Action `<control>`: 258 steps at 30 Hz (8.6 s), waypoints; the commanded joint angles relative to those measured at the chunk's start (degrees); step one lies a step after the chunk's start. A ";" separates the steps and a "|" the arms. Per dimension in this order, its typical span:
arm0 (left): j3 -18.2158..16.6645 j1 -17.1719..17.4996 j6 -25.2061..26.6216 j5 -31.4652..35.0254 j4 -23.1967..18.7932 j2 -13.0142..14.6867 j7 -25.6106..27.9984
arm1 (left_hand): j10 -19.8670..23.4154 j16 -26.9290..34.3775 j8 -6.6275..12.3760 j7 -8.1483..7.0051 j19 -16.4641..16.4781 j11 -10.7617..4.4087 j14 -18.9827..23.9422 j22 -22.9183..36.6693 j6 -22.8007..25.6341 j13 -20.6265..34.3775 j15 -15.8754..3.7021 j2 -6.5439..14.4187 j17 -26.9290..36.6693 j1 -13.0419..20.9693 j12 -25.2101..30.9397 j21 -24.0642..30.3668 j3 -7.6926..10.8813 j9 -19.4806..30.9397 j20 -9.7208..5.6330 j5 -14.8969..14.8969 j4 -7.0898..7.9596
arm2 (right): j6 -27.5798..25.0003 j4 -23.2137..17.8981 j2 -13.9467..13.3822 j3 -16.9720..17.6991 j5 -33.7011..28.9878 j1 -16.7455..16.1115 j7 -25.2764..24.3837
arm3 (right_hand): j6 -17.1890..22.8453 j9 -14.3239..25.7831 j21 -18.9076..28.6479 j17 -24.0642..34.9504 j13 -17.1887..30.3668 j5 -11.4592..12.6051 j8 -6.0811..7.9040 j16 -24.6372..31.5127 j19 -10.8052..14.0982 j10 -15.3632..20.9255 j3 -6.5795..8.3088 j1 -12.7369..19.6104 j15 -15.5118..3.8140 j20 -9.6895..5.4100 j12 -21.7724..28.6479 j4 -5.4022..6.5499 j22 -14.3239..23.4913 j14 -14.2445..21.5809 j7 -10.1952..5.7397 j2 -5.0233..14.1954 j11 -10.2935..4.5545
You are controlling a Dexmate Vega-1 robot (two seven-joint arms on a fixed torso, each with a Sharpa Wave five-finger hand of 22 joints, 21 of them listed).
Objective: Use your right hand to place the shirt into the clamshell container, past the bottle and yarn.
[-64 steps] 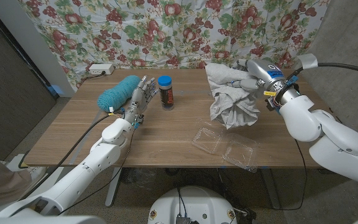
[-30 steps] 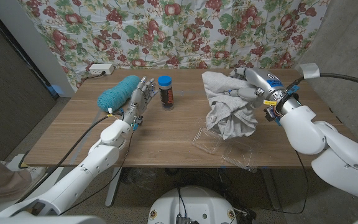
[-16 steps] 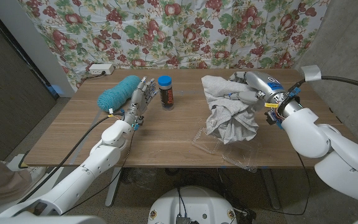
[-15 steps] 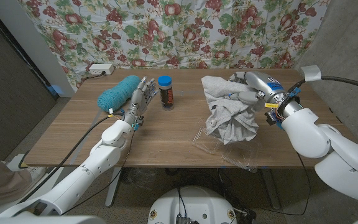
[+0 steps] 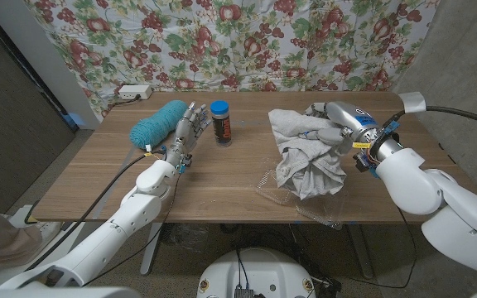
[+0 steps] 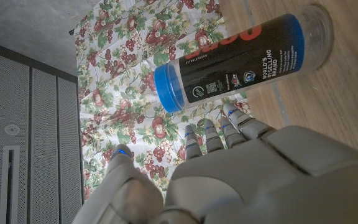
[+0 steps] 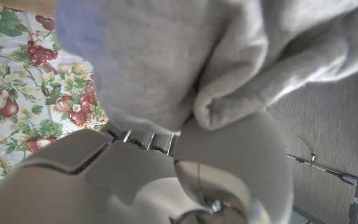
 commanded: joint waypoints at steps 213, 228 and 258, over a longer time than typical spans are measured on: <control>-1.07 1.69 1.10 -0.42 -1.60 1.39 1.27 | 1.57 0.16 -0.09 0.04 0.36 0.09 -0.69 0.34 0.51 0.24 -3.82 0.69 0.21 0.63 0.17 0.22 -0.44 0.22 -3.13 -0.20 -0.34 | -5.62 8.65 -14.45 -21.57 9.39 12.84 -3.02 | -7.86 -17.32 -13.98 -14.39 -19.94 -6.26 -24.49 -28.00 -5.52 -7.53 2.86 -15.24 -4.95 -8.14 -11.11 11.09 -2.26 -13.50 1.66 3.62 2.22; -0.92 1.47 1.04 -0.44 -1.15 1.13 1.18 | 1.64 0.17 -0.09 0.05 0.34 0.09 -0.72 0.34 0.51 0.25 -3.85 0.70 0.21 0.62 0.19 0.21 -0.48 0.22 -3.12 -0.21 -0.35 | -6.01 8.37 -15.14 -21.49 9.55 13.27 -2.32 | -10.15 -19.50 -19.71 -15.62 -24.16 -6.41 -26.09 -31.96 -6.52 -13.59 2.83 -18.10 -4.82 -6.50 -16.73 11.64 -2.29 -19.27 2.14 2.35 4.03; -1.35 1.72 -0.16 -1.15 0.03 1.12 0.01 | 1.44 0.18 -0.05 0.10 0.38 -0.02 -0.77 0.34 0.64 0.25 -3.91 0.71 0.21 0.60 0.09 0.23 -0.56 0.22 -3.12 -0.22 -0.39 | -6.75 6.83 -16.19 -19.69 9.53 11.18 -4.82 | -14.34 -22.37 -26.12 -14.17 -28.66 -7.30 -25.96 -31.12 -10.20 -20.40 0.03 -29.94 -1.76 -2.21 -25.83 15.12 -1.73 -25.64 2.51 2.30 6.56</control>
